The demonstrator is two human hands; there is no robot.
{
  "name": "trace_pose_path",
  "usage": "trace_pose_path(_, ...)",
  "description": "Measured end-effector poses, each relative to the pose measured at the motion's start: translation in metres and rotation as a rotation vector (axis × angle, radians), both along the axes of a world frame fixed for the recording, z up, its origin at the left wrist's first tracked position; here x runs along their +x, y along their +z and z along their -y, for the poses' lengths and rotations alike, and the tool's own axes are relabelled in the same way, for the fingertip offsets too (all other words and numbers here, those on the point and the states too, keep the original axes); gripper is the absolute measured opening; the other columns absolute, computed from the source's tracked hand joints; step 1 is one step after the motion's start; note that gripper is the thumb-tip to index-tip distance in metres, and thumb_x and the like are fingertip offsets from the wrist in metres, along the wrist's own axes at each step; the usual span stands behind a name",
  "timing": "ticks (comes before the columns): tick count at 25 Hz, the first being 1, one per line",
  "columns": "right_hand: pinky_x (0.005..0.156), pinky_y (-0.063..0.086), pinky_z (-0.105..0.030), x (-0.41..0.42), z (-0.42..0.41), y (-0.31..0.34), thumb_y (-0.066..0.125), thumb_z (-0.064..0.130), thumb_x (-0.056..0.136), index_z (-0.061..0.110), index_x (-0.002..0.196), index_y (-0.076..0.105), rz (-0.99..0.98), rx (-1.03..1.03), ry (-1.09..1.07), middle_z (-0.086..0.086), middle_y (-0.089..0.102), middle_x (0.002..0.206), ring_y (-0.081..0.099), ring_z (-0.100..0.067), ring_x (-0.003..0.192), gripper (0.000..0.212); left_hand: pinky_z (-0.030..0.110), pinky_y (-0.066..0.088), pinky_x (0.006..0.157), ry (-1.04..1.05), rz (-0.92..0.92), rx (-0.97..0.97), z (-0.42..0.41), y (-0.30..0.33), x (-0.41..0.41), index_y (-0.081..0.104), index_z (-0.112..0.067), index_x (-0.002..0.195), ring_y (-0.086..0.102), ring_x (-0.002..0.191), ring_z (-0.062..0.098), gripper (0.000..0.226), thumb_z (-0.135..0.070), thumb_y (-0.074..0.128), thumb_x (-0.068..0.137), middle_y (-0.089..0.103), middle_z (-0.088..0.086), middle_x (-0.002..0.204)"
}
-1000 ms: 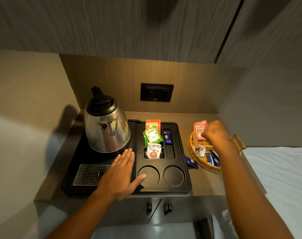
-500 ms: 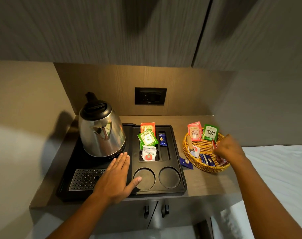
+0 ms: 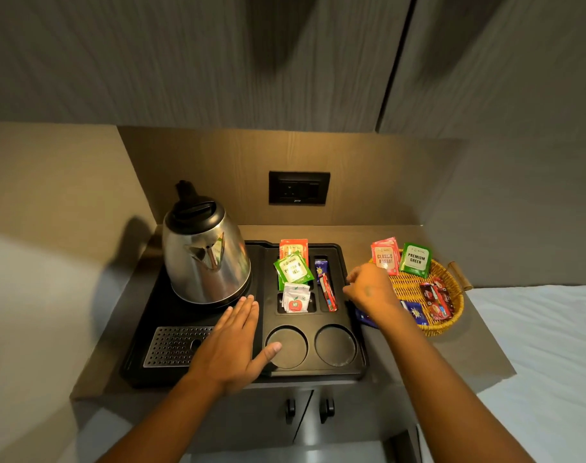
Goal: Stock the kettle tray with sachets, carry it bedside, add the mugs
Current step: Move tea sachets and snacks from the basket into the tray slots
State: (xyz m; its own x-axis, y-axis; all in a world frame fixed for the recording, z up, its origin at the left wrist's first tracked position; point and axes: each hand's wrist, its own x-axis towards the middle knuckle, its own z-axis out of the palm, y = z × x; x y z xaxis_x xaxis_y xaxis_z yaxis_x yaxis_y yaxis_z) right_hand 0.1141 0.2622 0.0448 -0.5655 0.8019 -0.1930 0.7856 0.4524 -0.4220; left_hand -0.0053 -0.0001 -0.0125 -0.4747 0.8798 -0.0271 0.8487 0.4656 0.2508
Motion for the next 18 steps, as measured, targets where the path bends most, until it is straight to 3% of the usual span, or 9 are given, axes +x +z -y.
trace_pose_path(4,0.068,0.053,-0.037,0.051,-0.001,-0.012,0.065,0.001,0.078,0.015,0.103,0.068,0.232,0.161,0.137,-0.011,0.067,0.1,0.062,-0.027,0.082,0.029,0.035,-0.001,0.122,-0.004,-0.006,-0.002,-0.001,0.0,0.001,-0.001,-0.014,0.155,-0.012,0.149,0.013,0.099,-0.082,0.005,0.083,-0.005,0.002,0.164)
trace_pose_path(7,0.077,0.056,-0.04,0.052,0.005,-0.018,0.064,0.001,0.081,0.016,0.115,0.065,0.244,0.177,0.239,-0.013,0.066,0.109,0.065,-0.032,0.094,0.037,0.035,-0.001,0.122,-0.008,-0.008,0.002,-0.001,0.002,0.0,0.0,-0.013,0.155,-0.011,0.149,0.013,0.099,-0.082,0.005,0.083,-0.004,0.002,0.164)
trace_pose_path(12,0.077,0.057,-0.038,0.046,0.011,-0.021,0.062,0.006,0.086,0.012,0.106,0.066,0.282,0.146,0.241,-0.011,0.068,0.098,0.066,-0.028,0.087,0.022,0.033,-0.003,0.121,0.001,-0.017,-0.012,0.0,0.0,-0.001,-0.002,-0.014,0.155,-0.013,0.148,0.012,0.099,-0.082,0.004,0.083,-0.006,0.002,0.164)
trace_pose_path(18,0.054,0.06,-0.035,-0.029,-0.008,0.025,0.082,0.024,0.072,0.011,0.077,0.064,-0.001,-0.042,-0.019,-0.007,0.067,0.073,0.068,-0.02,0.06,0.023,0.034,-0.003,0.122,-0.004,-0.009,-0.015,-0.001,-0.001,0.0,-0.003,-0.015,0.154,-0.013,0.148,0.013,0.099,-0.083,0.004,0.083,-0.007,0.001,0.164)
